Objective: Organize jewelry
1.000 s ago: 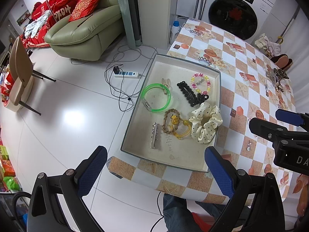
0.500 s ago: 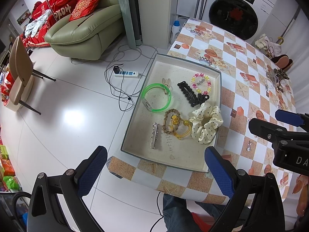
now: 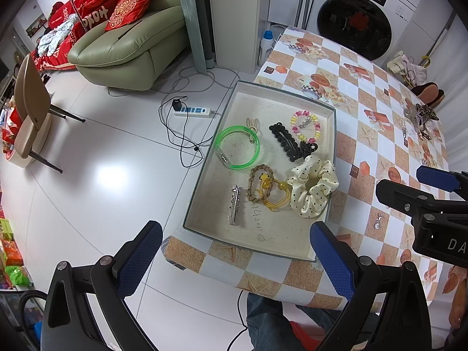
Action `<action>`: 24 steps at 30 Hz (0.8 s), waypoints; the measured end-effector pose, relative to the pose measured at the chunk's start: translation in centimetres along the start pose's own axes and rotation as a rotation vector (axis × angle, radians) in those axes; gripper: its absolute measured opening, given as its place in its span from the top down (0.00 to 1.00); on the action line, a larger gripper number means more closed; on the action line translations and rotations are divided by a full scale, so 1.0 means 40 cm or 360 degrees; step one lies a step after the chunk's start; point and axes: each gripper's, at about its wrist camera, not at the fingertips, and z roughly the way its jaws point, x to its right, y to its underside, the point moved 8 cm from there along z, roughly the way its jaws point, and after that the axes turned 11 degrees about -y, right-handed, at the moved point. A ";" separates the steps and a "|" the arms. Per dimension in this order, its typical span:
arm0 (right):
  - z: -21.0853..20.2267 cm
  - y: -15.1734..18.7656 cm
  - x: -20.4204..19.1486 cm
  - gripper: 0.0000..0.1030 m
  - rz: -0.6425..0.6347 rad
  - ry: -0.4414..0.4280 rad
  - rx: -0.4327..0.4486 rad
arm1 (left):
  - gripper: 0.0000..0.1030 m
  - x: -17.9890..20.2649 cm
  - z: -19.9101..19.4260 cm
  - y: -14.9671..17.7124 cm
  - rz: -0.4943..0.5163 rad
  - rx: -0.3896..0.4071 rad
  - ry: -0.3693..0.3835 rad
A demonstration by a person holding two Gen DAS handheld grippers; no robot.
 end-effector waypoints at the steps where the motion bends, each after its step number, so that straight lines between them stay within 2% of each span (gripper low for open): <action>1: 0.000 0.000 0.000 0.17 0.0001 -0.0001 0.0000 | 0.00 0.000 0.000 0.000 0.0001 -0.0001 0.0000; 24: 0.002 -0.002 -0.001 0.17 -0.0001 -0.0003 -0.0004 | 0.00 0.000 0.002 0.000 0.0000 0.0001 -0.0008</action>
